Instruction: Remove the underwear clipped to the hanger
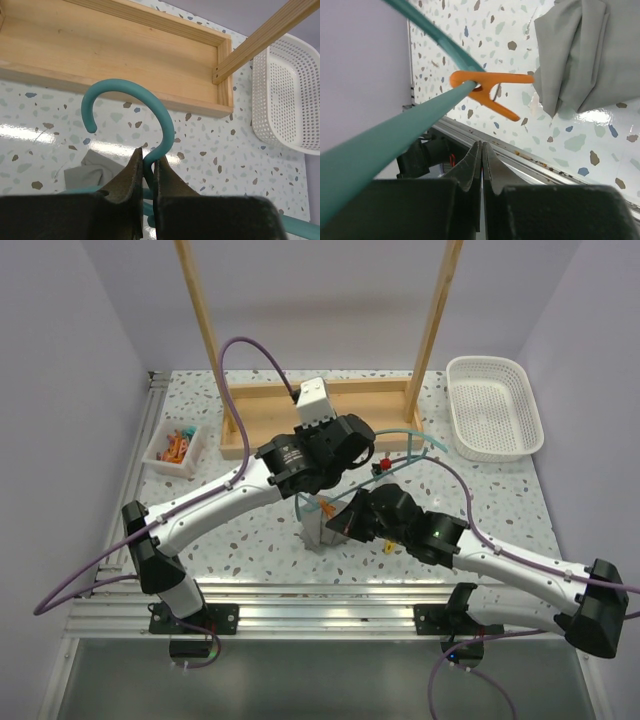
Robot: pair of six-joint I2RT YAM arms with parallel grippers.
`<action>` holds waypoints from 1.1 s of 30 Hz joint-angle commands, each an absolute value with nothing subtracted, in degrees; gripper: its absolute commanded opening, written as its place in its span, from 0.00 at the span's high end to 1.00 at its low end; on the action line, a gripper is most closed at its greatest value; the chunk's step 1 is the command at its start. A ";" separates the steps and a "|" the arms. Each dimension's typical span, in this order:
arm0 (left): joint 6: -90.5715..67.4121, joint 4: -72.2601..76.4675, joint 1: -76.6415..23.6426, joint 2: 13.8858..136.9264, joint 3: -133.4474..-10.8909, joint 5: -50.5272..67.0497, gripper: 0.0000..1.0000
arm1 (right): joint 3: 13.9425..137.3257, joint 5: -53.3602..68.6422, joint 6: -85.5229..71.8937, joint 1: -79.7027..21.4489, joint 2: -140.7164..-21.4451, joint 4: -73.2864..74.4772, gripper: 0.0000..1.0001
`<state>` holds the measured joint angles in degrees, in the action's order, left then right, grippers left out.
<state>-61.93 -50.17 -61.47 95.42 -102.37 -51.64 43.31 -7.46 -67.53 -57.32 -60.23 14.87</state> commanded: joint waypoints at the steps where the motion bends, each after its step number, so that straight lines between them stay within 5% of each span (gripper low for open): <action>1: -61.00 -49.13 -60.30 94.13 -100.90 -47.65 1.00 | 46.23 -5.10 -60.31 -57.31 -57.66 8.70 0.99; 3: -60.47 -48.61 -59.15 93.61 -100.29 -46.41 1.00 | 46.49 -3.18 -57.67 -57.39 -57.31 9.14 0.77; 7: -58.10 -47.29 -57.83 92.29 -99.67 -44.30 1.00 | 45.26 8.24 -38.70 -57.30 -56.87 6.86 0.52; 19: -52.30 -45.88 -52.21 91.76 -101.16 -35.87 1.00 | 37.36 17.04 -12.94 -57.39 -49.94 6.34 0.47; 26: -50.98 -48.43 -50.19 95.53 -103.97 -30.59 1.00 | 44.88 21.09 -8.35 -57.39 -54.81 11.67 0.42; 33: -51.68 -47.90 -50.19 94.84 -102.83 -30.06 1.00 | 50.36 4.14 -16.34 -57.39 -63.63 21.61 0.41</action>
<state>-50.39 -51.22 -50.33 95.29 -101.56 -27.29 46.11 9.32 -15.92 -56.31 -61.43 18.28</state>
